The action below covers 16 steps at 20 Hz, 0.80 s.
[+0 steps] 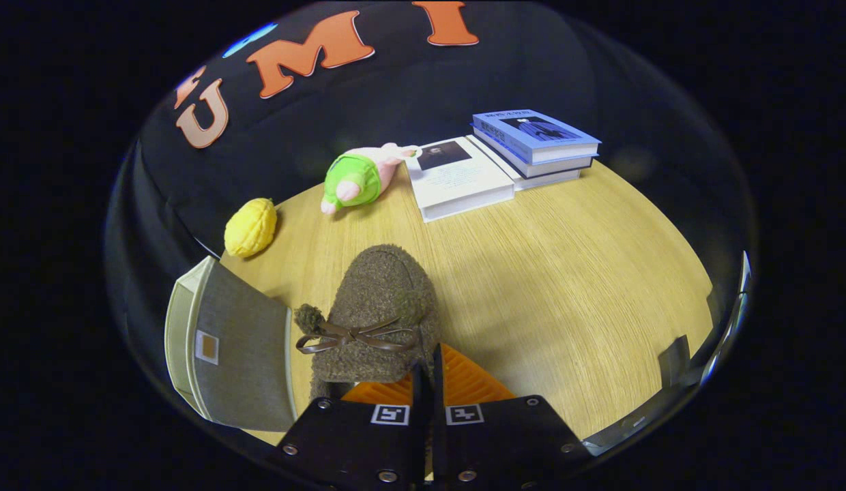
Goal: Open the storage box then place both shoes into the box .Put the left shoe in first, then the right shoe, with the right side of both shoes facing outward in a uniform manner.
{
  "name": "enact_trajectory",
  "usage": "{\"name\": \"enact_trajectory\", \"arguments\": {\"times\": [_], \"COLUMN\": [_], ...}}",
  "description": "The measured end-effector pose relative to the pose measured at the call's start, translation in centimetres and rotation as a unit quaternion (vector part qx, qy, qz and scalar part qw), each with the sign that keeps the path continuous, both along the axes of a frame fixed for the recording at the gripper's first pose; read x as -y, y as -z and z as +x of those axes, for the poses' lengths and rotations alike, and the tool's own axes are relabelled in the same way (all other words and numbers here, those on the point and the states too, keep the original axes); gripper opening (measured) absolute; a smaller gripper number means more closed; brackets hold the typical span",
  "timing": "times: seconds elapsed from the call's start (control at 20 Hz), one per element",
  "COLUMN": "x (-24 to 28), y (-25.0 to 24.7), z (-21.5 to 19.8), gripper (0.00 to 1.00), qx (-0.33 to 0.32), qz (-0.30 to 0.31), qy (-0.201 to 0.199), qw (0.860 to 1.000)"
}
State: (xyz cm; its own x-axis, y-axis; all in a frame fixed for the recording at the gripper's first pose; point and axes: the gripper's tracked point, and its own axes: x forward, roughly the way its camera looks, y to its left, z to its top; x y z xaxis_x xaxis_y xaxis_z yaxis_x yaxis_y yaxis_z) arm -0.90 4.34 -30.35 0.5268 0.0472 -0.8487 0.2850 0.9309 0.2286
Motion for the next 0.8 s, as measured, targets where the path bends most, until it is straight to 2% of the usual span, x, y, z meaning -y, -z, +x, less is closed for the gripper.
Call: {"name": "enact_trajectory", "arguments": {"times": [0.15,0.65,0.8], "x": [-3.5,-12.6,-16.4], "y": [-2.4,-10.5,-12.0], "z": [0.2,2.9,2.6], "gripper": [0.05,0.05,0.05], "qx": [0.005,0.067,0.062], "qz": [0.021,0.014,0.039], "qy": [-0.026,-0.084,-0.106], "qw": [0.999,0.994,0.992]}}
